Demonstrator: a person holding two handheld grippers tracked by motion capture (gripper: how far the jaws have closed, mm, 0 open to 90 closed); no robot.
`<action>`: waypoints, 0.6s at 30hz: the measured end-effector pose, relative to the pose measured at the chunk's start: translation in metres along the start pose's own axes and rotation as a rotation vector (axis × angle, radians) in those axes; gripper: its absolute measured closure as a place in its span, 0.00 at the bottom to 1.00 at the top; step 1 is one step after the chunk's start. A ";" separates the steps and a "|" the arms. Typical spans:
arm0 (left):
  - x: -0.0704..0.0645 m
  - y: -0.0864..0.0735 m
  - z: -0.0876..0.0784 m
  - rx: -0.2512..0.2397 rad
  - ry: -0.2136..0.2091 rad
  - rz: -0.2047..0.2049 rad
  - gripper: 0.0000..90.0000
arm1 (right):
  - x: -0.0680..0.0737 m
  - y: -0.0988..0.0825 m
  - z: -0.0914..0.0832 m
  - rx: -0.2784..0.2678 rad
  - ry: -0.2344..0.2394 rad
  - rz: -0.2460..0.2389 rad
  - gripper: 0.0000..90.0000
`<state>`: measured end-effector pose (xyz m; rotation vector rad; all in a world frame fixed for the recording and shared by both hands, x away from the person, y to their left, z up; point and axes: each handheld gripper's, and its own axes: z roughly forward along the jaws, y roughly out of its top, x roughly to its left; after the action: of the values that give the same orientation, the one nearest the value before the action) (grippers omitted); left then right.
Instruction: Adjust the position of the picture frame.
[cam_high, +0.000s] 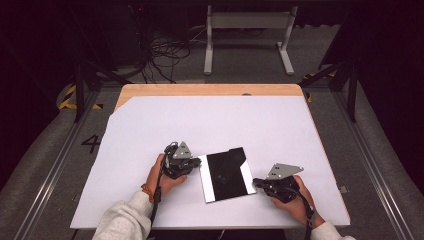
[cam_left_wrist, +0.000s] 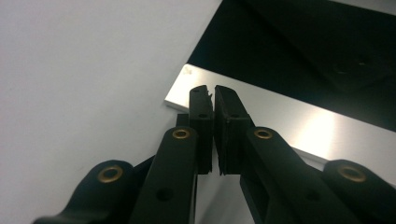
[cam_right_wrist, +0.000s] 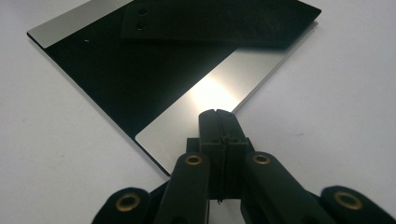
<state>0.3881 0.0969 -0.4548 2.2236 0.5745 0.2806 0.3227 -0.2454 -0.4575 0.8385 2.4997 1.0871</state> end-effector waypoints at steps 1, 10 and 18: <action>-0.007 0.001 -0.006 -0.011 -0.002 0.023 0.96 | 0.000 0.000 0.000 0.001 0.000 0.000 1.00; -0.071 -0.014 -0.035 0.002 -0.171 0.114 0.98 | 0.000 0.000 -0.001 0.008 -0.004 0.005 1.00; -0.095 -0.020 -0.028 0.056 -0.203 0.153 0.97 | -0.003 0.000 0.000 0.010 0.032 0.063 1.00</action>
<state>0.2884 0.0803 -0.4533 2.3201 0.3065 0.1152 0.3251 -0.2471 -0.4569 0.9153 2.5220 1.1180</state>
